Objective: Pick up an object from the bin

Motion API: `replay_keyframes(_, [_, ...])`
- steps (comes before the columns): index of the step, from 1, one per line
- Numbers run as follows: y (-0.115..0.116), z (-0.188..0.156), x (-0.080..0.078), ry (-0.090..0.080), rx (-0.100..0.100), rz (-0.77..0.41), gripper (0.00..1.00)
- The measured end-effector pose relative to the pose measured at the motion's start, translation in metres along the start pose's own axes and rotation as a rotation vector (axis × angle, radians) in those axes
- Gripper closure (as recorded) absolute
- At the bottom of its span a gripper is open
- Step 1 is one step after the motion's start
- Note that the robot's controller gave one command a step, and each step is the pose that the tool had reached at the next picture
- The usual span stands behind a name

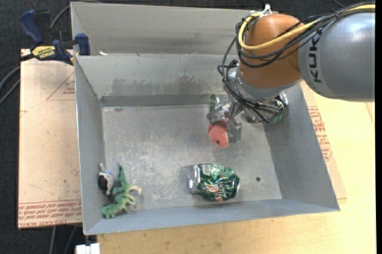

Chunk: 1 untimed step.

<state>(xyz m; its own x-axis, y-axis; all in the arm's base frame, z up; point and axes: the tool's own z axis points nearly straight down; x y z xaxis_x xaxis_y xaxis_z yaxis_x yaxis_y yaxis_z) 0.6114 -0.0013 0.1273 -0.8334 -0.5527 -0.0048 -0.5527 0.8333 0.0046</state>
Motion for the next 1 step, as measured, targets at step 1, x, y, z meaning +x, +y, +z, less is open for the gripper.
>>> replay_keyframes(1, [-0.0003, -0.0071, -0.0005, -0.002, 0.001, 0.000, 1.00])
